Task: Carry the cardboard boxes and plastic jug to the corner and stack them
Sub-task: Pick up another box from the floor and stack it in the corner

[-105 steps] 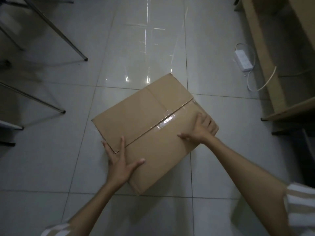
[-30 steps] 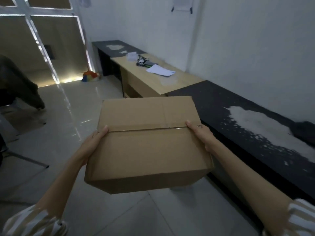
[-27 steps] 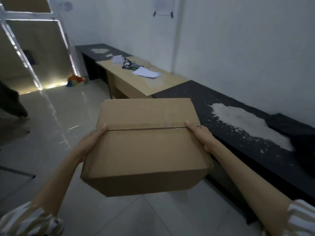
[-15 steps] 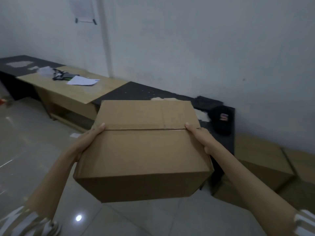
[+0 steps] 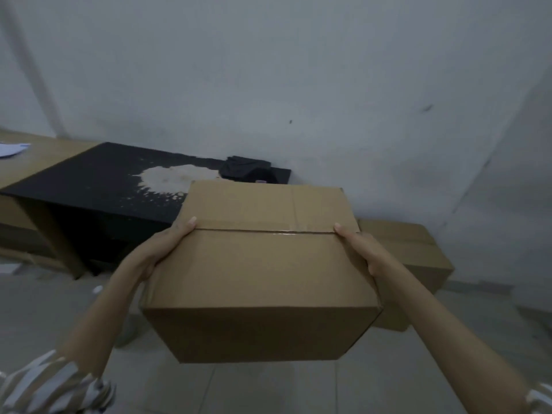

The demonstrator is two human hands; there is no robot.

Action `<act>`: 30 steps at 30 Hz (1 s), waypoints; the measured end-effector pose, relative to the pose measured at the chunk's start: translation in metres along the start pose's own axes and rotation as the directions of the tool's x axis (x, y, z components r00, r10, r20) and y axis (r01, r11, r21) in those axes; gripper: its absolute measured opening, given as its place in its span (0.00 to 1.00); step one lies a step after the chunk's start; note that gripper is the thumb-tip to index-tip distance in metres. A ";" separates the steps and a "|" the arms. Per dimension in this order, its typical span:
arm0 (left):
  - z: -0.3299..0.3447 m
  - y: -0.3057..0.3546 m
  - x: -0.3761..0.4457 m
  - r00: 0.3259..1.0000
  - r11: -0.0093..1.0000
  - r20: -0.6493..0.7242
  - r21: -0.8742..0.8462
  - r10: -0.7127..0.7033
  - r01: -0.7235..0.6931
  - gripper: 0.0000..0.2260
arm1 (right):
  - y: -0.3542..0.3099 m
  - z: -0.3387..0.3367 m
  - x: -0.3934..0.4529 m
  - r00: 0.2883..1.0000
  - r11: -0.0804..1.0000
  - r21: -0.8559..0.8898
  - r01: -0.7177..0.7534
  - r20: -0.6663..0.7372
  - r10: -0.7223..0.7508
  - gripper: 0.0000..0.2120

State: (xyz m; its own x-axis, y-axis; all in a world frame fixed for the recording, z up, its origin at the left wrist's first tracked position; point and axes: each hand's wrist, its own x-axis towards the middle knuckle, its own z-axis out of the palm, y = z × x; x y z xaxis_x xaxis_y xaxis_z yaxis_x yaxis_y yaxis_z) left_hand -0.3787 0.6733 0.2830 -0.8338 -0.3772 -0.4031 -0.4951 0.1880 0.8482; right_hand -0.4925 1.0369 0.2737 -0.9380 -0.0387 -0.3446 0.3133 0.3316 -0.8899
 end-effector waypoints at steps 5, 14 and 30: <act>0.101 0.045 0.016 0.996 1.000 0.087 -0.010 0.026 -0.025 0.33 | 0.015 -0.091 0.023 0.997 0.999 0.034 -0.019 -0.078 0.022 0.28; 0.210 0.115 0.108 0.981 0.995 0.170 -0.013 0.098 -0.097 0.35 | 0.018 -0.186 0.115 0.981 0.996 0.074 -0.047 -0.183 0.060 0.30; 0.284 0.215 0.332 0.990 0.991 0.049 0.011 0.131 -0.132 0.43 | -0.042 -0.221 0.376 0.975 0.995 0.056 -0.080 -0.205 0.090 0.33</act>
State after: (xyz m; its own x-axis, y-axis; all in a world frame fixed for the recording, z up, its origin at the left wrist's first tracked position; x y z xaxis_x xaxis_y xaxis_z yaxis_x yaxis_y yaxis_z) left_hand -0.8307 0.8457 0.2341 -0.9025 -0.3043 -0.3048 -0.3837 0.2463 0.8900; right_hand -0.8907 1.2166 0.2473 -0.9165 0.1853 -0.3546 0.3952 0.2807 -0.8747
